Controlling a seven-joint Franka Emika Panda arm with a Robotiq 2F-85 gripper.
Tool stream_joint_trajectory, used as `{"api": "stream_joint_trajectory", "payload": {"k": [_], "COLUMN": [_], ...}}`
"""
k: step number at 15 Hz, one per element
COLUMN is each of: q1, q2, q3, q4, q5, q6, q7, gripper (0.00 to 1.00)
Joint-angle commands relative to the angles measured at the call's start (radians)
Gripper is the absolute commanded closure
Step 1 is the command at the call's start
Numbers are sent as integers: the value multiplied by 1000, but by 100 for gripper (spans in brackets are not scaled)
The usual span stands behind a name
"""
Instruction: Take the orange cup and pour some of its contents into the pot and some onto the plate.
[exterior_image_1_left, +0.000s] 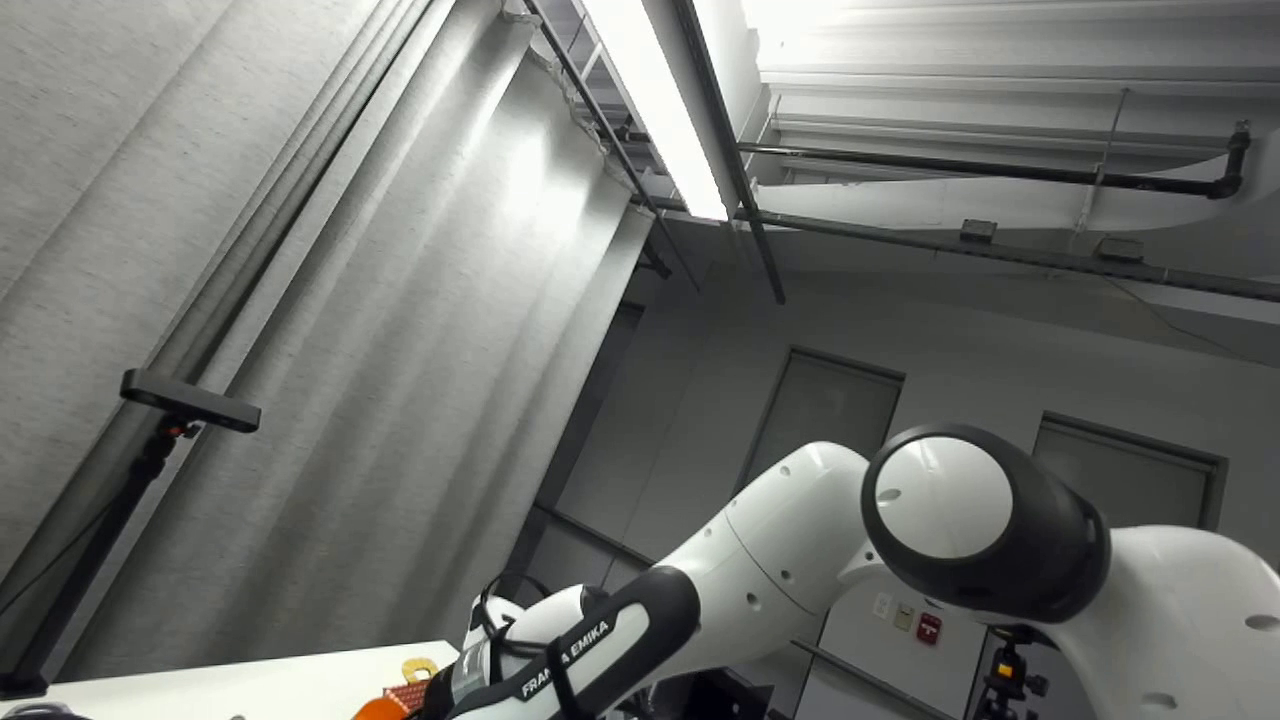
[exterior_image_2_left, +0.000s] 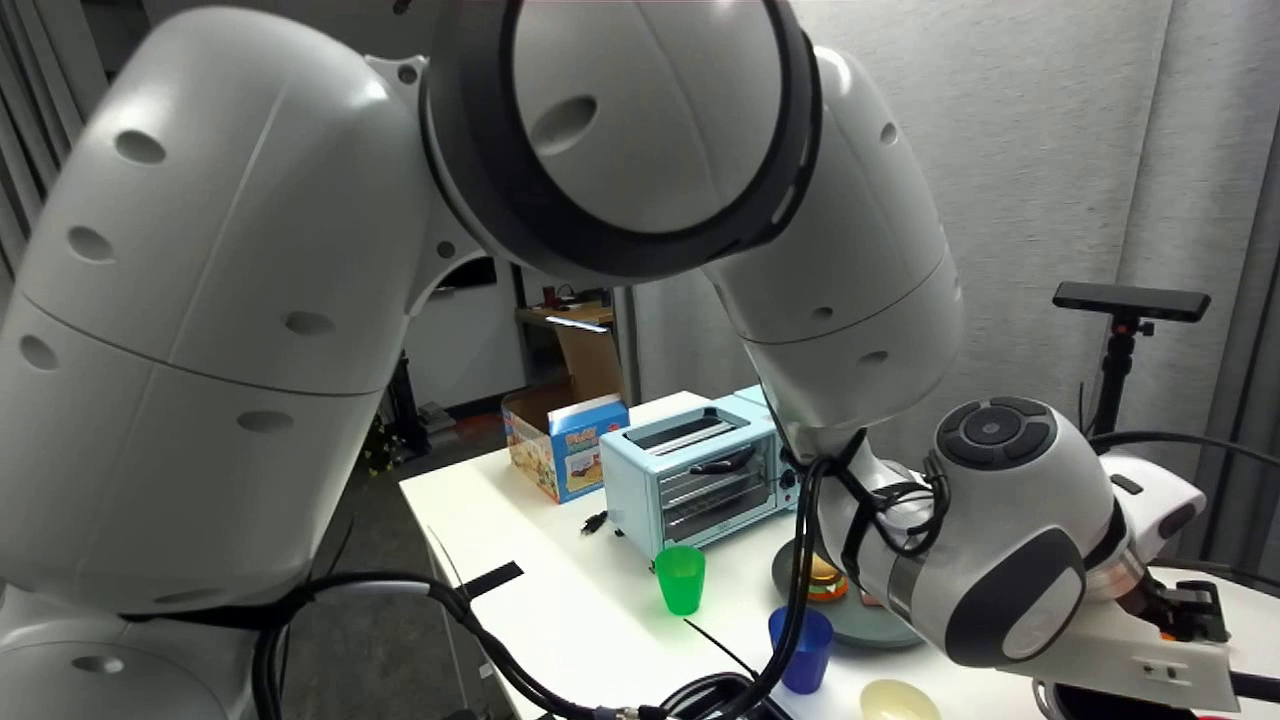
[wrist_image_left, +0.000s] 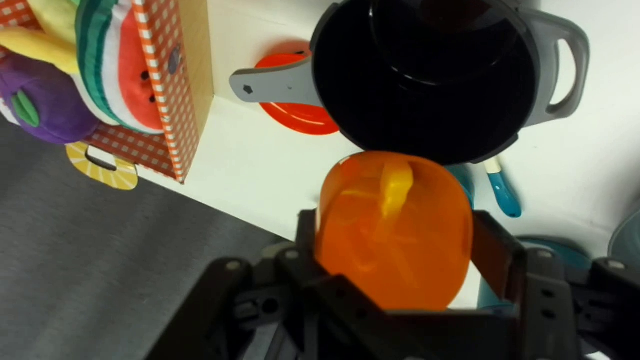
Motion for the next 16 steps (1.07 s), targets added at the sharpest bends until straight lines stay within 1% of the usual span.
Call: {"api": "stream_joint_trajectory", "payload": {"k": [1, 3, 4, 7, 10, 12, 16], "q1": [-39, -54, 2, 23, 42, 50, 68], "q2": [20, 33, 38, 65, 99, 115, 151], "q3": [19, 25, -58, -115, -164, -179, -184], "q4": [-31, -40, -42, -44, -45, -49, -44], "q5": [-38, -48, -135, -200, -234, -249, -259], "q6": [186, 266, 297, 372, 450, 491, 598], "q7": [-26, -16, 89, 136, 147, 154, 171], "gripper": [49, 49, 49, 49, 49, 49, 49]}}
